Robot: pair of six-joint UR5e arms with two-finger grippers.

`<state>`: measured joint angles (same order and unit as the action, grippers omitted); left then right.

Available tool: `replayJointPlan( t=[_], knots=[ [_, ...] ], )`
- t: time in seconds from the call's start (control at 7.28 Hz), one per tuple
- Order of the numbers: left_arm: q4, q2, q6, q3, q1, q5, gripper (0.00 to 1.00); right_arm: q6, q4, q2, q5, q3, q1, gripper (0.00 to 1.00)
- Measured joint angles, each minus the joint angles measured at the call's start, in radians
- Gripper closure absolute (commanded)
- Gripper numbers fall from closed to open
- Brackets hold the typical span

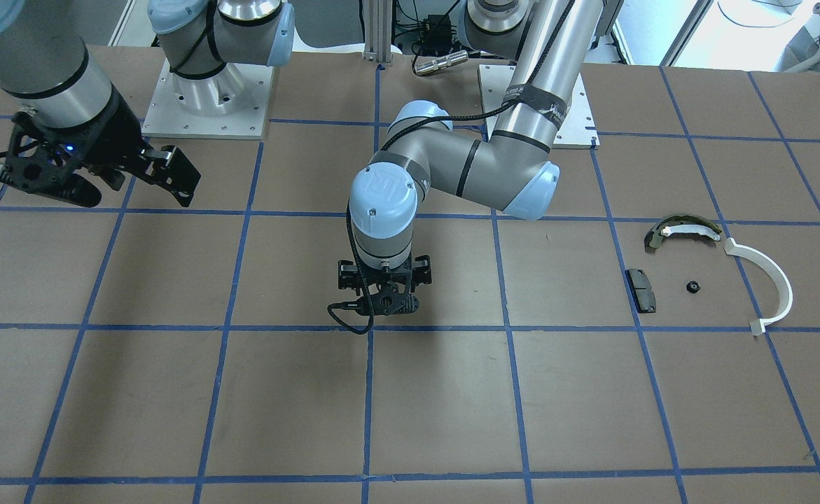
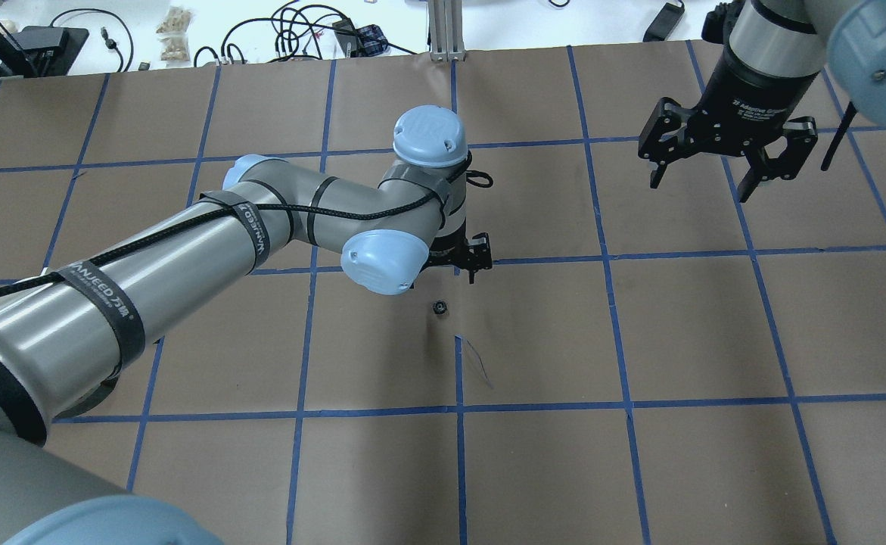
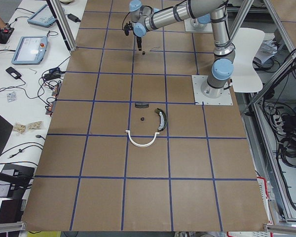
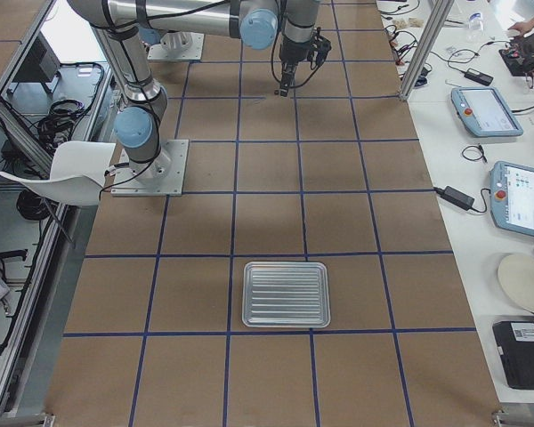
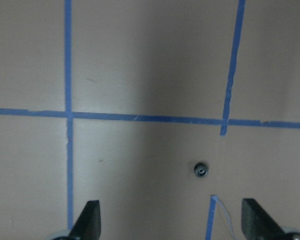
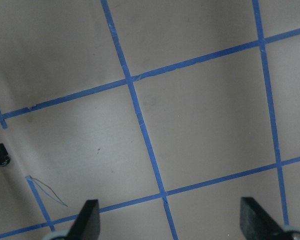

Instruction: Place bearing gear from tray to pile

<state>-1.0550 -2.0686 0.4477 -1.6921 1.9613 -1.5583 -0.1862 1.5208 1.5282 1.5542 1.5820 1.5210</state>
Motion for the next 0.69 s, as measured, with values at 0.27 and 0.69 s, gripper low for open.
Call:
replayJointPlan(
  t=[0.27, 0.69],
  knots=[
    [0.003, -0.023, -0.006, -0.02, 0.001, 0.003, 0.06, -0.001, 0.007, 0.002, -0.01, 0.004, 0.063, 0.0],
    [0.035, -0.026, -0.009, -0.07, -0.001, 0.005, 0.73, 0.008, 0.009, 0.034, -0.005, 0.004, 0.059, 0.0]
  ],
)
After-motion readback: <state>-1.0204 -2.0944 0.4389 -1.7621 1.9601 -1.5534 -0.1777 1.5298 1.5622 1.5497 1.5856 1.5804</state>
